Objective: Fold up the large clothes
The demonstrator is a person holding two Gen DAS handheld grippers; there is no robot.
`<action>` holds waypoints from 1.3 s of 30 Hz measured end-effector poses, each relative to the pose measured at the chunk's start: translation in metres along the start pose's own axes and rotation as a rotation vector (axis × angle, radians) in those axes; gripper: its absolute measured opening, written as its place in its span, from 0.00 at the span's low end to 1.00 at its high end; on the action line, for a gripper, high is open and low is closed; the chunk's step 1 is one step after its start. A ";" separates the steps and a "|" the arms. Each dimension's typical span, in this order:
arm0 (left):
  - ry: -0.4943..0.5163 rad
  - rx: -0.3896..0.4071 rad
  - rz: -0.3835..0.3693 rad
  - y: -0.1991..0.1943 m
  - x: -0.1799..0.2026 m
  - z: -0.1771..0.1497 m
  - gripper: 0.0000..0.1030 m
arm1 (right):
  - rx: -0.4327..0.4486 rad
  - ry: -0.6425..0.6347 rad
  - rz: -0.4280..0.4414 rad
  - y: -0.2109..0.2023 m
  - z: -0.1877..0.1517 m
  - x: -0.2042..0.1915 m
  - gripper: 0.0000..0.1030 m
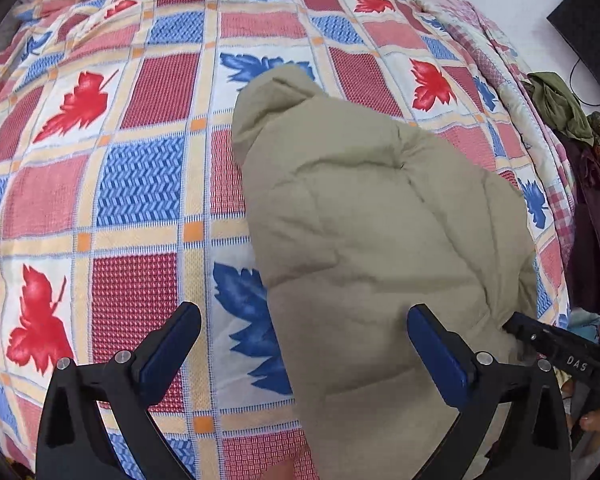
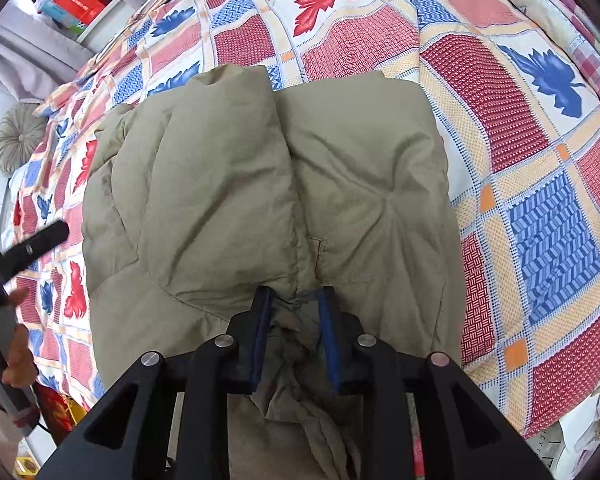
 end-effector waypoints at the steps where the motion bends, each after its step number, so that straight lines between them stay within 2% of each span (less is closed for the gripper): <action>1: -0.009 -0.016 -0.021 0.004 -0.001 -0.004 1.00 | -0.001 0.002 0.002 -0.003 0.001 0.000 0.30; 4: -0.022 -0.042 -0.064 0.013 -0.002 -0.015 1.00 | 0.041 0.003 0.025 -0.019 0.009 0.002 0.33; 5: -0.025 -0.047 -0.081 0.014 -0.001 -0.017 1.00 | 0.069 0.007 0.028 -0.026 0.013 0.005 0.44; 6: -0.031 -0.051 -0.097 0.015 -0.001 -0.019 1.00 | 0.107 0.018 0.021 -0.035 0.018 0.011 0.63; 8: -0.049 -0.059 -0.132 0.017 0.001 -0.019 1.00 | 0.162 0.041 0.006 -0.047 0.026 0.025 0.80; 10: -0.062 -0.064 -0.166 0.018 0.001 -0.019 1.00 | 0.168 0.070 0.017 -0.050 0.031 0.039 0.80; 13: -0.065 -0.073 -0.223 0.021 0.005 -0.016 1.00 | 0.145 0.123 0.085 -0.044 0.036 0.058 0.84; 15: -0.064 -0.085 -0.261 0.025 0.008 -0.014 1.00 | 0.110 0.156 0.162 -0.032 0.036 0.066 1.00; 18: -0.095 -0.121 -0.352 0.034 0.009 -0.015 1.00 | 0.058 0.212 0.258 -0.010 0.036 0.076 1.00; 22: -0.164 -0.158 -0.469 0.048 0.010 -0.016 1.00 | 0.011 0.272 0.336 0.020 0.038 0.087 1.00; 25: -0.180 -0.160 -0.491 0.057 0.011 -0.016 1.00 | -0.013 0.312 0.423 0.037 0.041 0.085 1.00; 29: -0.180 -0.170 -0.522 0.062 0.020 -0.016 1.00 | -0.037 0.340 0.625 0.044 0.050 0.059 1.00; 30: -0.182 -0.175 -0.522 0.064 0.023 -0.016 1.00 | -0.038 0.326 0.639 0.043 0.054 0.054 1.00; 32: -0.179 -0.181 -0.512 0.068 0.028 -0.014 1.00 | -0.051 0.266 0.628 0.042 0.056 0.044 1.00; 36: -0.139 -0.166 -0.484 0.074 0.039 -0.012 1.00 | -0.107 0.101 0.527 0.047 0.056 0.027 1.00; 39: -0.141 -0.167 -0.506 0.081 0.042 -0.010 1.00 | -0.152 0.010 0.448 0.059 0.057 0.016 1.00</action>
Point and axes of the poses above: each gripper's, at about its wrist camera, not at the fingertips, and y roughly the way its jaws point, x to its right, z to its top, the point moved 10 cm from there along y, roughly the way its jaws point, and after that the axes turned 2 degrees about -y, right-handed, at the moved point
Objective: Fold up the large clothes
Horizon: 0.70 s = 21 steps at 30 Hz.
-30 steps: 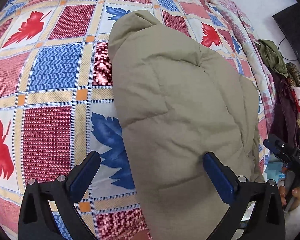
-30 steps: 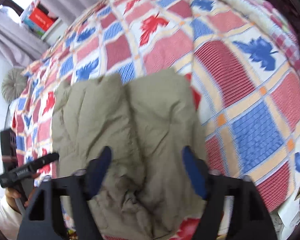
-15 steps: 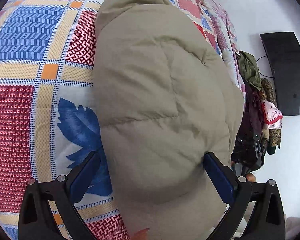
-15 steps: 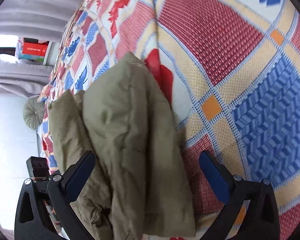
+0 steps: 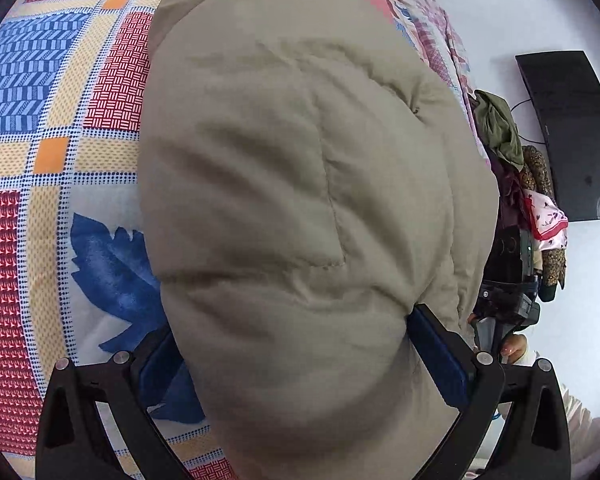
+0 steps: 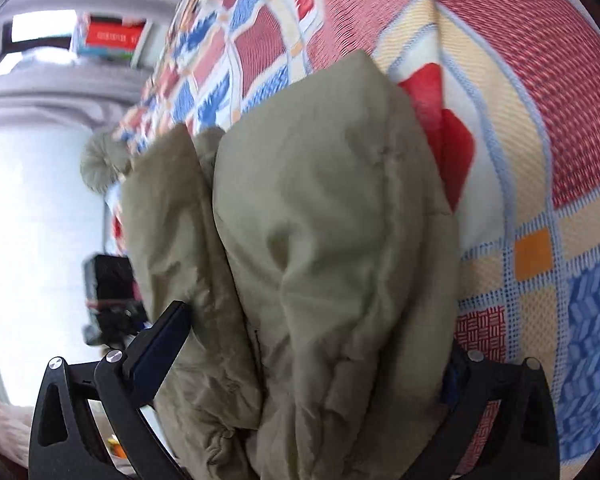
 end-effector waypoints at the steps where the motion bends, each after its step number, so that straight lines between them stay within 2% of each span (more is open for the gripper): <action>1: -0.014 -0.005 -0.020 0.002 -0.002 -0.001 1.00 | -0.018 -0.014 -0.023 0.006 0.003 0.000 1.00; 5: -0.075 -0.014 -0.085 0.011 -0.006 -0.005 1.00 | -0.040 -0.042 -0.160 0.015 0.007 0.000 1.00; 8: -0.075 -0.007 -0.079 0.012 -0.004 -0.006 1.00 | -0.021 -0.108 -0.287 0.011 0.004 -0.019 1.00; 13: -0.050 -0.006 -0.055 0.013 0.001 -0.002 1.00 | -0.031 -0.285 -0.388 0.011 -0.002 -0.053 1.00; 15: -0.042 -0.008 -0.053 0.012 0.000 -0.004 1.00 | -0.035 -0.315 -0.382 0.015 0.002 -0.057 1.00; 17: -0.036 -0.009 -0.057 0.011 0.002 -0.003 1.00 | -0.050 -0.293 -0.340 0.022 0.008 -0.052 1.00; 21: -0.059 -0.018 -0.093 0.026 0.016 0.000 1.00 | -0.092 -0.116 -0.100 0.039 0.009 -0.019 1.00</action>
Point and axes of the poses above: each gripper's, at about its wrist camera, not at the fingertips, and y roughly the way its jaws point, x to its right, z to its top, the point moved 10 cm from there along y, roughly the way its jaws point, and after that the axes turned 2 degrees about -y, right-handed, at the moved point
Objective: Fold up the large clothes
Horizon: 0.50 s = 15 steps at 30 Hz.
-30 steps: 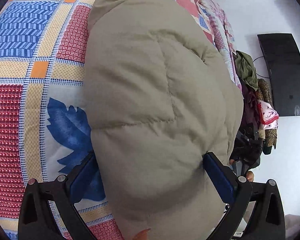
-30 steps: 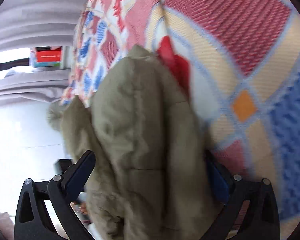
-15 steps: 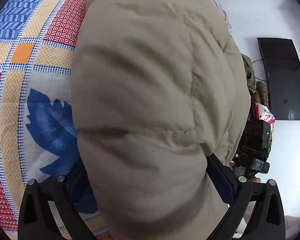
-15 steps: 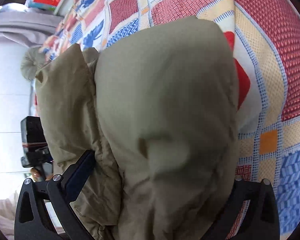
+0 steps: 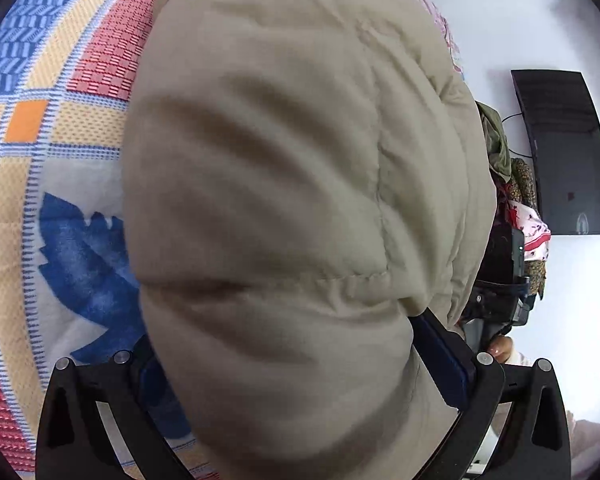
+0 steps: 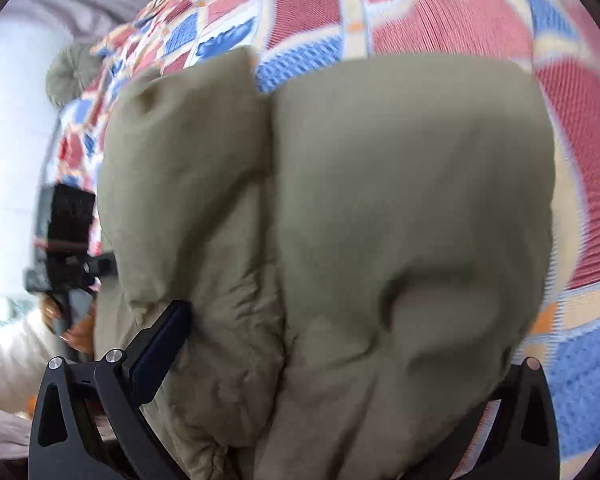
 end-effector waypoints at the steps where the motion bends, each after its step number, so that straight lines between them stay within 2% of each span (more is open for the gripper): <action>1: -0.003 -0.002 -0.002 0.003 0.003 0.000 1.00 | 0.005 0.036 0.045 0.002 0.003 0.004 1.00; 4: 0.012 0.007 0.025 0.006 0.015 0.000 0.96 | 0.023 0.078 0.091 0.005 0.007 0.001 1.00; 6: 0.039 0.020 0.046 0.003 0.027 -0.002 0.82 | 0.022 0.072 0.068 0.007 0.005 -0.003 1.00; 7: 0.050 0.023 0.052 0.001 0.031 -0.002 0.79 | 0.019 0.076 0.057 0.006 0.004 -0.004 0.99; 8: 0.063 0.025 0.051 -0.002 0.036 -0.003 0.74 | 0.017 0.079 0.043 0.003 0.004 -0.003 0.93; 9: 0.076 0.027 0.047 -0.008 0.041 -0.001 0.71 | 0.023 0.079 0.034 -0.001 0.005 -0.006 0.76; 12: 0.102 0.039 0.025 -0.021 0.053 0.003 0.69 | 0.052 0.062 0.043 -0.009 0.008 -0.028 0.47; 15: 0.111 0.060 0.011 -0.037 0.058 0.008 0.69 | 0.067 0.023 0.033 -0.011 0.008 -0.052 0.41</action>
Point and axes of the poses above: each gripper's, at about its wrist camera, not at the fingertips, and y roughly the way its jaws point, x to its right, z to its top, the point moved 10 cm from there along y, roughly the way its jaws point, and after that the axes turned 2 degrees about -y, right-handed, at the moved point
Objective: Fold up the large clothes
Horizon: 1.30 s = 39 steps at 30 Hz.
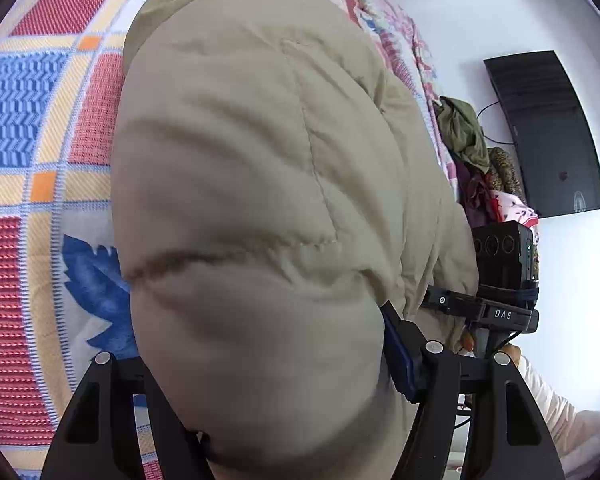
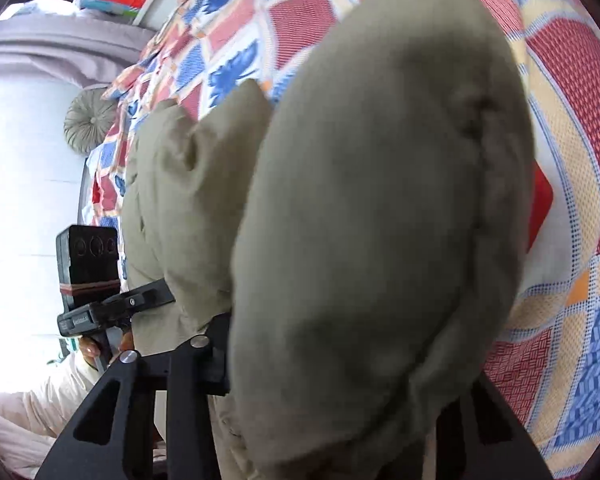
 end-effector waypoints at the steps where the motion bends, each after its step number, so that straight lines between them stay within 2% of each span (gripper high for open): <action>1: 0.004 0.009 -0.002 -0.006 0.001 0.003 0.69 | 0.004 -0.003 0.008 0.000 0.001 -0.007 0.41; 7: 0.041 0.075 0.010 -0.058 -0.011 0.023 0.69 | 0.035 -0.014 0.056 0.009 0.014 -0.046 0.41; 12: 0.039 0.153 0.045 -0.106 -0.037 0.053 0.69 | 0.050 -0.058 0.089 0.027 0.033 -0.082 0.41; 22: -0.001 0.263 0.152 -0.176 -0.131 0.118 0.69 | 0.040 -0.083 0.171 0.104 0.087 -0.147 0.41; 25: -0.036 0.284 0.192 -0.181 -0.169 0.129 0.69 | 0.045 -0.094 0.177 0.117 0.092 -0.151 0.41; 28: -0.102 0.287 0.208 -0.179 -0.206 0.131 0.75 | 0.045 -0.076 0.166 0.136 0.099 -0.147 0.41; 31: -0.104 0.300 0.230 -0.176 -0.224 0.127 0.85 | 0.044 -0.046 0.149 0.141 0.092 -0.127 0.43; 32: -0.105 0.303 0.246 -0.176 -0.229 0.125 0.89 | 0.043 -0.039 0.142 0.143 0.091 -0.122 0.44; 35: -0.114 0.306 0.282 -0.182 -0.237 0.117 0.90 | 0.039 -0.018 0.127 0.143 0.085 -0.110 0.53; 38: -0.099 0.322 0.378 -0.195 -0.233 0.111 0.90 | 0.029 0.024 0.108 0.142 0.086 -0.112 0.56; 39: -0.082 0.341 0.426 -0.205 -0.231 0.108 0.90 | 0.032 0.020 0.079 0.135 0.086 -0.111 0.60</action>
Point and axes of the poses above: each gripper's, at about its wrist camera, not at the fingertips, and y roughly the way its jaws point, x to its right, z to its top, the point moved 10 cm from there along y, roughly the way its jaws point, and after that the axes turned 2 degrees about -y, right-handed, at the moved point
